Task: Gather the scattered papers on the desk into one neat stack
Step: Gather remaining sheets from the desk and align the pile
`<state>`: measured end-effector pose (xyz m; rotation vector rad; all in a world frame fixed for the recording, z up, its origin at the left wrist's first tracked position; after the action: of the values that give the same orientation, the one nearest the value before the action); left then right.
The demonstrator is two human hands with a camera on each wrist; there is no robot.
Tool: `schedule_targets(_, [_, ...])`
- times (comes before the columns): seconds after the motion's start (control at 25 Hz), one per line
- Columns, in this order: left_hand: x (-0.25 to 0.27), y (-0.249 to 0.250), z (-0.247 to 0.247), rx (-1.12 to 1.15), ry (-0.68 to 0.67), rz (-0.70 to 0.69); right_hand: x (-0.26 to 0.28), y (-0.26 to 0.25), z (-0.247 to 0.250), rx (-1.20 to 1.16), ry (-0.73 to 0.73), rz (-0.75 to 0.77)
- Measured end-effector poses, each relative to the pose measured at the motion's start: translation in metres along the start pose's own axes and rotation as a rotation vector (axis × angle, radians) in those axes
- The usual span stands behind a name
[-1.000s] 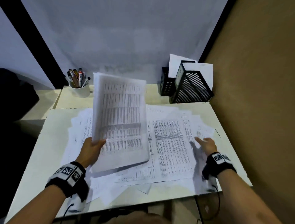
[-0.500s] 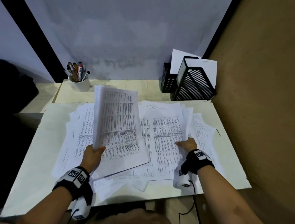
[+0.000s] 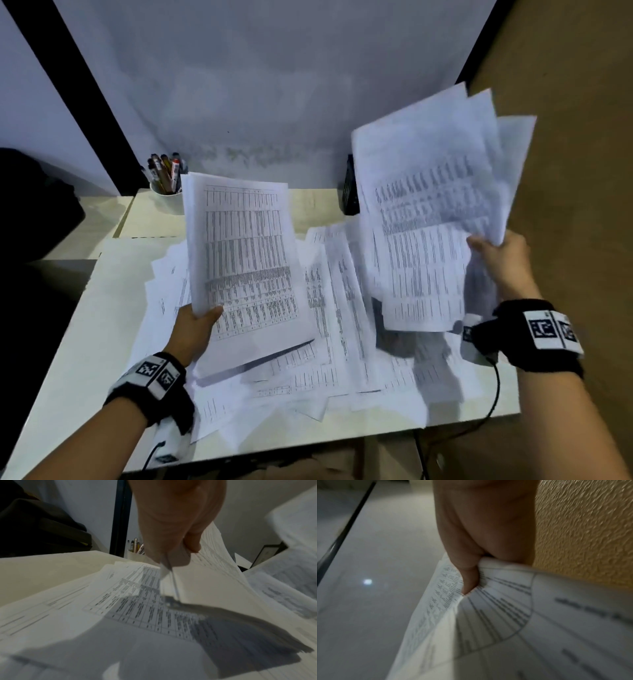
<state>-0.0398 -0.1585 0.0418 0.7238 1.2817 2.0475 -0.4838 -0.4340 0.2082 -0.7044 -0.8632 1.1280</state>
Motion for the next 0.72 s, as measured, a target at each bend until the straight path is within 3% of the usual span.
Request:
schedule_targets(0.12, [-0.006,0.030,-0.015,0.040,-0.082,-0.067,0.017,-0.020,-0.003,-0.254,-0.132,-0.017])
schedule_targets(0.32, [-0.001,0.086,-0.048,0.217,-0.314,-0.194,0.069,0.002,-0.125,-0.367,-0.495,-0.138])
schedule_targets(0.44, [0.005,0.104,-0.051,0.354,-0.409,-0.185,0.086,0.007,-0.171,-0.369,-0.634,-0.171])
schedule_targets(0.56, [0.002,0.118,-0.033,0.489,-0.303,-0.166,0.089,-0.008,-0.179,-0.390,-0.648,-0.107])
schedule_targets(0.64, [-0.007,0.128,-0.020,0.635,-0.267,-0.207,0.091,-0.020,-0.175,-0.355,-0.544,-0.015])
schedule_targets(0.72, [-0.015,0.134,-0.011,0.635,-0.244,-0.245,0.099,-0.025,-0.174,-0.328,-0.464,0.043])
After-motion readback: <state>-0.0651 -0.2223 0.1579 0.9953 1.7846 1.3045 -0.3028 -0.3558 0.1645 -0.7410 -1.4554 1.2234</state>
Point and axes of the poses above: each hand's wrist, its own x-axis away from the middle knuckle, its own z-axis out of the back of the hand, y = z × x, the point moved 10 cm from there along -x, towards the middle knuckle, and after that the axes turned 15 degrees about -z, right-handed, at the moved point
